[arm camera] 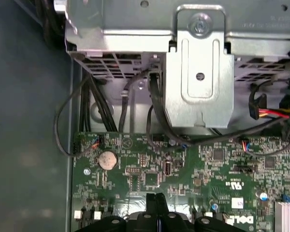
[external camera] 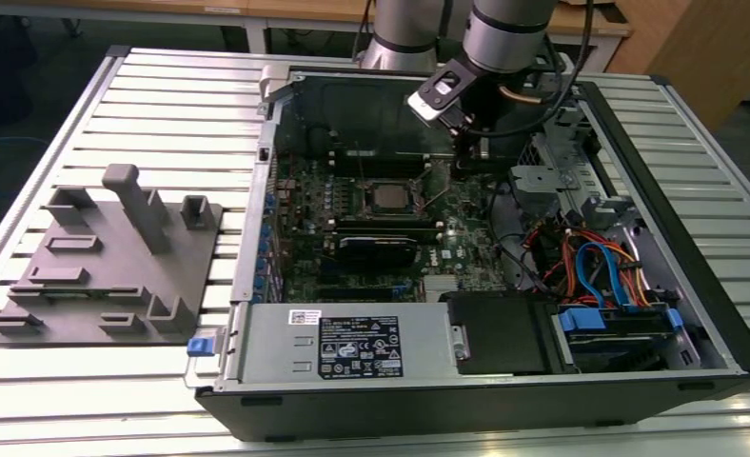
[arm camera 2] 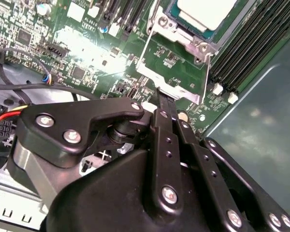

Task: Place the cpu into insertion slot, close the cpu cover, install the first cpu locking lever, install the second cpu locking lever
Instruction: 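Close the cpu cover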

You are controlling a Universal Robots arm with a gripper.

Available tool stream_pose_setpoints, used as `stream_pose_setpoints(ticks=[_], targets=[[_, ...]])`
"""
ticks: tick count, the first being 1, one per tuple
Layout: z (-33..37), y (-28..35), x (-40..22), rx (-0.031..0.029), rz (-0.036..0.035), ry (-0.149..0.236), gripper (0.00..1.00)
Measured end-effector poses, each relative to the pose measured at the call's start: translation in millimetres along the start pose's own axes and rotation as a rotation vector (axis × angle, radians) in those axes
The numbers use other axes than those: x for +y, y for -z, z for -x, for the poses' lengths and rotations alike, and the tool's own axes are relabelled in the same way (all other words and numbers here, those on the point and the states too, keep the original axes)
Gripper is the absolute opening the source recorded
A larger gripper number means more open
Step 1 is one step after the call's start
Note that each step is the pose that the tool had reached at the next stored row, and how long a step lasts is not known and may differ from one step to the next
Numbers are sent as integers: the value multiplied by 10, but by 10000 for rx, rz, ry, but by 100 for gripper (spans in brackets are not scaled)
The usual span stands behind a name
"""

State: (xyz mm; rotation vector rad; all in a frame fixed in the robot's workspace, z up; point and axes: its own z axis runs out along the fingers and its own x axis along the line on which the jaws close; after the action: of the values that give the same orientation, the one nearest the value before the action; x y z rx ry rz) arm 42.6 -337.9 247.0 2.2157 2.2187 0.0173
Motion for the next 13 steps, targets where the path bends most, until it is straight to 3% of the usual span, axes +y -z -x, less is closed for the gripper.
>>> stream_pose_setpoints(ticks=[8, 13], targets=[[-3, -4, -113, 14, 0, -1, 10], [-4, -5, -133, 19, 0, -1, 10]])
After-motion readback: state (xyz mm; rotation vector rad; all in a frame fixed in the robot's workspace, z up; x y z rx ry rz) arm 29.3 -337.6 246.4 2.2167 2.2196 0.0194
